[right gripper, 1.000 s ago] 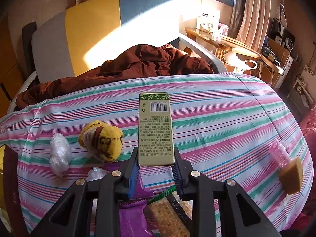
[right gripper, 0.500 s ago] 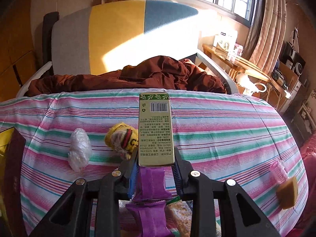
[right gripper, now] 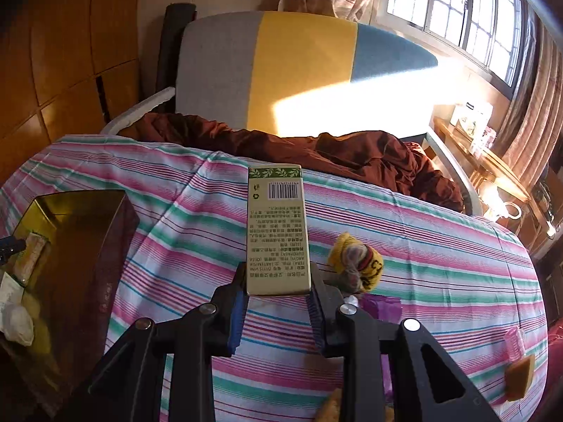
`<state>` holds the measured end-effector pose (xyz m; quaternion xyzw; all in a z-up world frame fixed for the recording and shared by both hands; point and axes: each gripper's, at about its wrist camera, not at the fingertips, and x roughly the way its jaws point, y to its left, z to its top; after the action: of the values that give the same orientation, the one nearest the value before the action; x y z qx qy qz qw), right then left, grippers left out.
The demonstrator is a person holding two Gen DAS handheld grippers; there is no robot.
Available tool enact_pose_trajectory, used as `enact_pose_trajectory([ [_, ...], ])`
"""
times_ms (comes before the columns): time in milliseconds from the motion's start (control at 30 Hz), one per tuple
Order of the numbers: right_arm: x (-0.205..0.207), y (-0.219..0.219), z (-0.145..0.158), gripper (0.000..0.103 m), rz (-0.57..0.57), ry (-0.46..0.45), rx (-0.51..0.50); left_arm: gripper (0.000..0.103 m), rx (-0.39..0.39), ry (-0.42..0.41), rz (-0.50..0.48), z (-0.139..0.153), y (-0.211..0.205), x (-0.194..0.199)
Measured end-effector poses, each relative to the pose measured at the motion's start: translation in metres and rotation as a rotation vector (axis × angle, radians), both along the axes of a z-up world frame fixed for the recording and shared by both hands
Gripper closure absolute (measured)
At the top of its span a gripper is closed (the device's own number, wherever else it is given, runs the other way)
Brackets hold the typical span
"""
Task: Organize objects
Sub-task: 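Lower the cracker pack into the gold tin and open the left tool while right carries the carton, then set the juice carton into the gold tin and open the right tool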
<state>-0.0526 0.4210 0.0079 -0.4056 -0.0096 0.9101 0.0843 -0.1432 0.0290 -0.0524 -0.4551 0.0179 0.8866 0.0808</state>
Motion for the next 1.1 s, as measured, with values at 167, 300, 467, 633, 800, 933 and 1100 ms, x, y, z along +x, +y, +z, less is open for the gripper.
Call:
enact_pose_trajectory([
  [167, -0.008, -0.061, 0.005, 0.073, 0.137, -0.015, -0.061, 0.053, 0.013, 0.033, 0.012, 0.007, -0.002, 0.005],
  [300, -0.015, -0.118, 0.0, 0.073, 0.251, -0.051, -0.106, 0.053, 0.029, 0.071, 0.034, 0.018, -0.009, 0.015],
  [467, -0.025, -0.182, -0.022, 0.073, 0.352, -0.117, -0.166, 0.052, 0.068, 0.104, 0.085, 0.03, -0.027, 0.038],
  [633, -0.042, -0.217, -0.053, 0.073, 0.349, -0.202, -0.265, 0.048, 0.079, 0.143, 0.117, 0.038, -0.038, 0.064],
  [800, -0.05, -0.237, -0.073, 0.073, 0.349, -0.257, -0.276, 0.048, 0.11, 0.144, 0.144, 0.036, -0.047, 0.086],
  [933, -0.05, -0.253, -0.078, 0.072, 0.378, -0.276, -0.284, 0.048, 0.125, 0.132, 0.161, 0.03, -0.052, 0.099],
  [1100, -0.054, -0.264, -0.084, 0.064, 0.409, -0.292, -0.375, 0.048, 0.123, 0.118, 0.172, 0.026, -0.054, 0.106],
])
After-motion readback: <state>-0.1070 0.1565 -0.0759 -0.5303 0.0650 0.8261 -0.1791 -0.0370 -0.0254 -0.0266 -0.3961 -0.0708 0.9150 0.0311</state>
